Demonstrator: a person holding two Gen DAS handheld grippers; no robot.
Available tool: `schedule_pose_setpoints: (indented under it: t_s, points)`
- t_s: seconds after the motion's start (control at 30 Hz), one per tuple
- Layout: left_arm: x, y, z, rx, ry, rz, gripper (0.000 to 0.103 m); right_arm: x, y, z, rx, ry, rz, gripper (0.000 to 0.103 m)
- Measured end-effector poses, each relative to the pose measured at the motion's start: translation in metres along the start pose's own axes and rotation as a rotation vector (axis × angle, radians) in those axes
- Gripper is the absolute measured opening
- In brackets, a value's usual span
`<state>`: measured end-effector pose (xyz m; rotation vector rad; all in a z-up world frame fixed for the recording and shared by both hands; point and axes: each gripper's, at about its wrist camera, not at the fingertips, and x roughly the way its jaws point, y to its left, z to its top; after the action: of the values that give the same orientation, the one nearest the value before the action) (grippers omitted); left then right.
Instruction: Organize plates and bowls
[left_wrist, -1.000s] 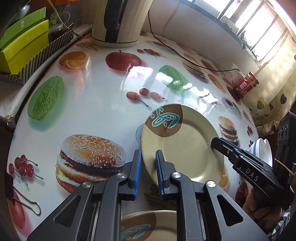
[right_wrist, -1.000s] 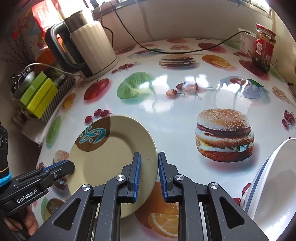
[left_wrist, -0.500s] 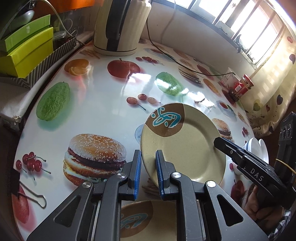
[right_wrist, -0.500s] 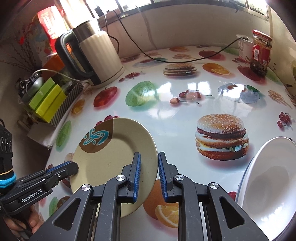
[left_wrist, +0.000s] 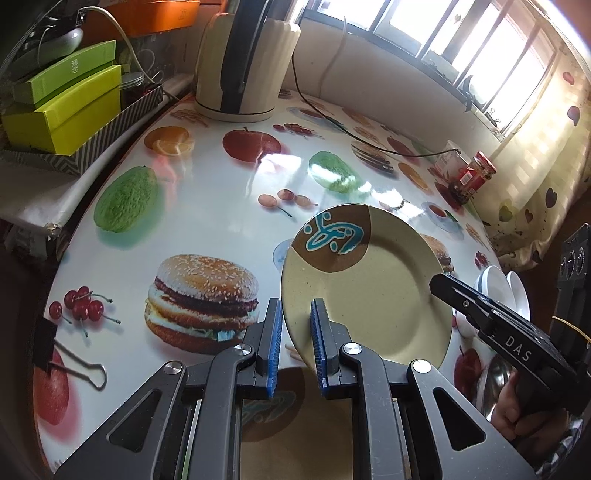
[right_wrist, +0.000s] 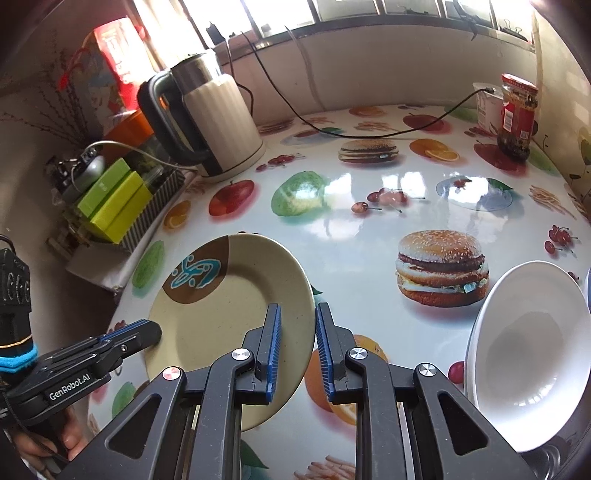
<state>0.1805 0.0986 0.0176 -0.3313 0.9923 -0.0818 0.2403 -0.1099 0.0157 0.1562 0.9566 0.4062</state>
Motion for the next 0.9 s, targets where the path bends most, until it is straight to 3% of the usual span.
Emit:
schedule_pose_setpoints:
  t_s: [0.9]
  points:
    - [-0.04,0.034,-0.074,-0.075,-0.019,0.034,0.016,-0.016,0.034,-0.068,-0.046,0.057,0.082,0.019]
